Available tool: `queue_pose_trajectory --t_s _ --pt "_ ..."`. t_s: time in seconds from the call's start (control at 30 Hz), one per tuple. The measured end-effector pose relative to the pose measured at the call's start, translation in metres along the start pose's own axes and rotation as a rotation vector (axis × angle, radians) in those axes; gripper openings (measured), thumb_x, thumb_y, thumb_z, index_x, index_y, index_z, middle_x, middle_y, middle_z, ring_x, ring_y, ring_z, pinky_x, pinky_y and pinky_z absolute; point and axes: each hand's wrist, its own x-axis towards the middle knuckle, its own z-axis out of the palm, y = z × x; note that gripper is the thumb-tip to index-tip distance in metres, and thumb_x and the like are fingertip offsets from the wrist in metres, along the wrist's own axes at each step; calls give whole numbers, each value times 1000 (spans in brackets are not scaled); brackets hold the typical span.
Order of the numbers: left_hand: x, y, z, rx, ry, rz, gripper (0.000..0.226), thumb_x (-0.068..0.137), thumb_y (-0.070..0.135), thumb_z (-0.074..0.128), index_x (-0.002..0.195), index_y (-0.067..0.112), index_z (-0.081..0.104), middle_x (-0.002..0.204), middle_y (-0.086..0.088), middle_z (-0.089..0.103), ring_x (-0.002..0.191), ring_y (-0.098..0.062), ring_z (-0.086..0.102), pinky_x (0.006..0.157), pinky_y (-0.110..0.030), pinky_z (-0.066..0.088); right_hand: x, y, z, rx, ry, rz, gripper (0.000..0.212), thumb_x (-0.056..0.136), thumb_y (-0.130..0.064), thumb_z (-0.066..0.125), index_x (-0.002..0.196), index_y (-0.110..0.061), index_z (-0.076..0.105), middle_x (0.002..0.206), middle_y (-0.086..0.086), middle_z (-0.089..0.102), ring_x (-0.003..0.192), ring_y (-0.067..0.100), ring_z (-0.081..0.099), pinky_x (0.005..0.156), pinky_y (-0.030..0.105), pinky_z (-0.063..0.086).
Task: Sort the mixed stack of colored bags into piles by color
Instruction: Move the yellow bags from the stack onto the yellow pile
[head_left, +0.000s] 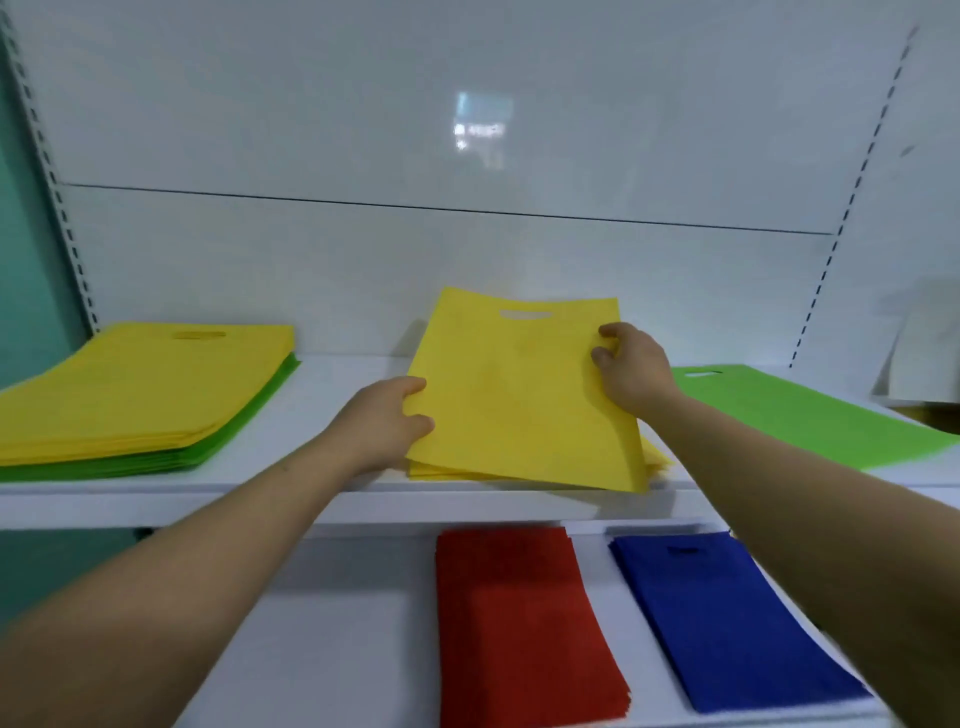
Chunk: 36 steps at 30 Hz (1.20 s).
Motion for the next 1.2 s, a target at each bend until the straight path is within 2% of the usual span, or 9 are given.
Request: queue_pose_trajectory --t_s 0.1,0.23,0.33,0.4,0.57,0.77,0.9,1.0,1.2 --pt "-4 11 19 95 -33 -53 61 89 34 61 144 19 39 149 -3 38 132 -21 40 101 -27 35 12 21 2 -29 -106 -16 44 97 -24 51 139 -10 45 140 16 46 128 31 44 101 32 35" --pt "-12 20 34 173 -113 -101 75 85 55 58 146 19 34 155 -4 26 139 -19 30 109 -28 26 20 39 9 -58 -381 8 65 96 -42 51 149 -12 29 153 12 29 137 30 35 108 34 31" --pt "-20 22 36 268 -194 -91 100 62 80 55 147 33 28 159 2 8 144 -17 17 115 -31 19 22 55 16 -58 -492 49 75 91 -53 52 151 -18 24 156 9 26 139 28 32 113 36 28" --pt "-25 23 35 310 -213 -68 113 44 87 46 145 39 29 159 7 9 144 -14 17 116 -30 18 22 63 20 -40 -515 63 76 88 -55 55 151 -23 26 155 9 29 137 30 35 112 39 31" --pt "-27 20 41 259 -145 -58 108 41 85 43 138 40 42 155 9 25 141 -10 24 114 -26 18 20 71 22 20 -439 20 73 81 -44 69 144 -24 38 150 11 34 132 29 42 105 36 38" --pt "-26 17 45 226 -87 -60 74 70 62 70 135 35 48 152 9 32 139 -8 28 109 -21 19 15 74 20 -48 -431 -55 55 88 -49 58 135 -19 52 143 8 47 127 27 47 103 33 36" --pt "-28 18 45 239 -92 -77 83 59 69 61 134 36 49 151 11 33 138 -8 29 109 -22 20 12 69 18 -103 -481 -71 54 91 -49 55 134 -17 53 143 8 47 129 27 45 106 34 35" --pt "-25 19 42 209 -118 -74 73 71 61 70 135 33 48 151 9 32 139 -8 28 108 -22 20 13 64 15 -120 -506 -69 55 92 -48 53 136 -14 51 144 8 46 130 27 43 107 34 33" --pt "-18 18 18 217 -117 -81 61 86 56 55 139 28 43 153 5 30 140 -11 26 109 -24 20 23 29 10 -158 -507 -107 62 94 -50 50 143 -13 42 149 8 40 133 28 40 107 36 33"
